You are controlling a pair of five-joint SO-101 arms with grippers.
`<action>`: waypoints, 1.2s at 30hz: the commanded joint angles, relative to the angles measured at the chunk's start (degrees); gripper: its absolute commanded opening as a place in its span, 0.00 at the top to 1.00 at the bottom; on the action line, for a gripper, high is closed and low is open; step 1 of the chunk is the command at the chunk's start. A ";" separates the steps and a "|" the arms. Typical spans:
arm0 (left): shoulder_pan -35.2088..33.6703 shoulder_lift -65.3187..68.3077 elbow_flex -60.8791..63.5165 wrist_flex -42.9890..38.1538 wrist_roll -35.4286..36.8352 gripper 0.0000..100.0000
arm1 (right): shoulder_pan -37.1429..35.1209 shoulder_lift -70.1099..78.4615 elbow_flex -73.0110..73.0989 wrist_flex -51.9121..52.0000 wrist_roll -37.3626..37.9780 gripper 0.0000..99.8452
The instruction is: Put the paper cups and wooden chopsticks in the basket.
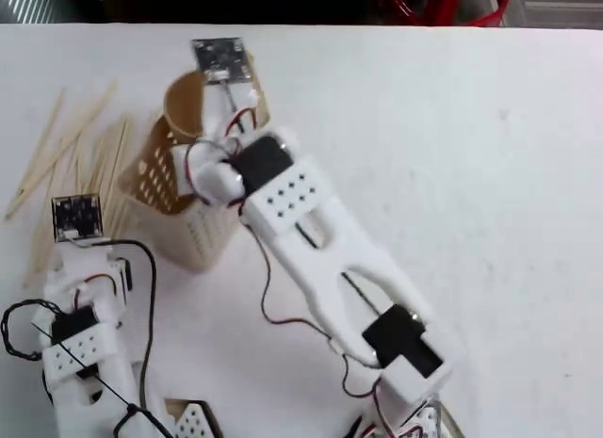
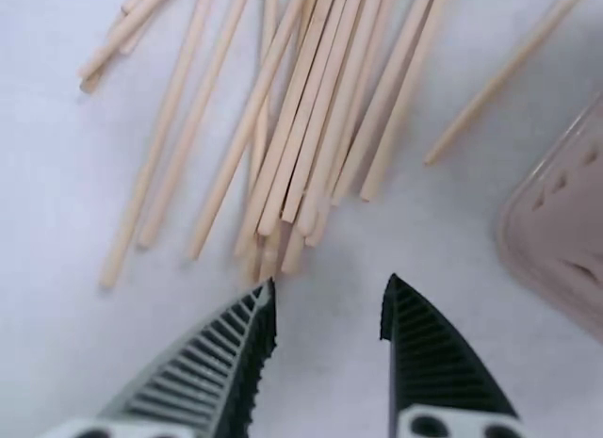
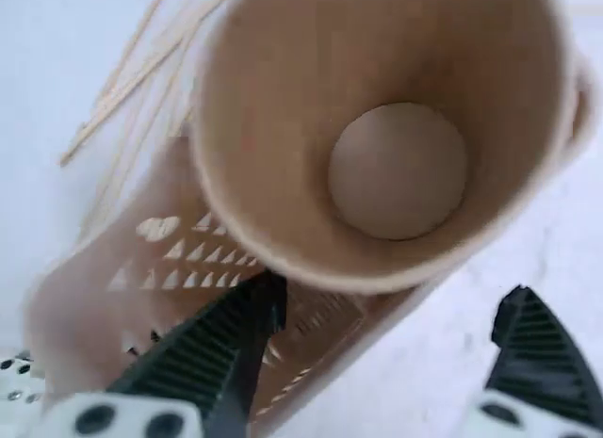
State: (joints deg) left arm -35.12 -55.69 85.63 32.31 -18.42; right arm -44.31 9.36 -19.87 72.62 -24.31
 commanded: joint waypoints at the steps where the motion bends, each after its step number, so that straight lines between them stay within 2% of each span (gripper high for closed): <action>1: 0.57 -0.57 -2.02 -0.70 -0.70 0.81 | 1.54 0.22 -0.62 -0.92 -0.18 0.65; 4: 0.57 -0.57 -2.02 -0.70 -0.70 0.81 | 1.54 0.31 -0.44 0.48 -0.18 0.70; 11: 0.57 -0.57 -2.02 -0.70 -0.70 0.81 | 3.47 0.31 -0.35 3.03 0.70 0.99; 19: 0.57 -0.57 -2.02 -0.70 -0.70 0.81 | 14.64 -0.40 -0.97 11.38 6.95 0.98; 24: 0.57 -0.57 -2.02 -0.70 -0.70 0.81 | 21.49 -0.57 -6.86 18.77 9.23 0.98; 29: 0.57 -0.48 -2.02 -0.70 -0.70 0.81 | 24.04 -1.63 -13.80 25.63 12.31 0.98; 36: 0.57 -0.40 -2.02 -0.70 -0.70 0.81 | 28.09 -1.80 -6.95 25.45 16.79 0.98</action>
State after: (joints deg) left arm -35.12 -55.69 85.63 32.31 -18.42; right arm -18.29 10.24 -27.60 98.02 -9.36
